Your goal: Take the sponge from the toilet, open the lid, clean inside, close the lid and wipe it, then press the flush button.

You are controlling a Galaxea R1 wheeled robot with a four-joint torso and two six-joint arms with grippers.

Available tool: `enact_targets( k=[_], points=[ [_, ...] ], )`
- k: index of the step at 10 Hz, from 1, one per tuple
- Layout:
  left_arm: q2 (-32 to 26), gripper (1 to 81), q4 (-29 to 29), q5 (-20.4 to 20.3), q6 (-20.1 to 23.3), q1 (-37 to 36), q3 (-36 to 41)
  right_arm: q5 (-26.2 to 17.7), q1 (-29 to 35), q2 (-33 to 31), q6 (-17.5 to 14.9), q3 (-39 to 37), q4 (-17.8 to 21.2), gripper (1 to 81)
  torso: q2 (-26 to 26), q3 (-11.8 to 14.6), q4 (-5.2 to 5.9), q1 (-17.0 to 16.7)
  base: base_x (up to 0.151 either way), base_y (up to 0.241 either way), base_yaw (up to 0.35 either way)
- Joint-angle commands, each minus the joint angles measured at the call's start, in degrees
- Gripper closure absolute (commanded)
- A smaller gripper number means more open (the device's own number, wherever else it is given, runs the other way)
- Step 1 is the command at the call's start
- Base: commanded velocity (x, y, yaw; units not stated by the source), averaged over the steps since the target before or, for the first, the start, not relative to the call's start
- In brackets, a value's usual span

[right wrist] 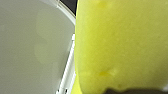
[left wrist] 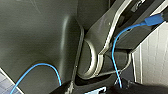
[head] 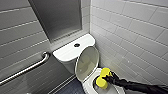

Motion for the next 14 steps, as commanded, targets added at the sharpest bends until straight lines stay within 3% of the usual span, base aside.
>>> enact_targets(
  k=[1,4,7,10,14],
  points=[
    [-1.32,1.0,0.59,3.20,0.30,2.29,0.99,-5.78,8.06,7.44,1.87,-10.83,0.66,81.1,0.00,0.00,0.00,0.00,0.000,0.000,0.000],
    [-1.06,1.0,0.59,3.20,0.22,2.37,1.07,-7.10,7.97,8.50,3.11,-15.75,0.66,81.1,0.00,-0.02,0.00,0.00,0.000,0.000,0.000],
    [-0.97,1.0,0.77,3.20,0.30,2.37,1.25,-6.14,5.16,2.56,7.48,-11.05,0.58,81.1,0.00,-0.02,0.00,0.00,0.000,0.000,0.000],
    [-0.62,1.0,1.12,3.11,0.30,2.37,1.34,2.38,-0.81,-5.81,11.88,0.58,0.58,81.1,0.00,-0.02,0.02,0.00,0.000,0.000,0.000],
    [-1.15,1.0,1.12,3.11,0.30,2.37,2.13,8.99,-7.22,-12.59,12.51,9.91,0.58,81.1,0.00,-0.02,0.02,0.00,0.000,0.000,0.000]
  ],
)
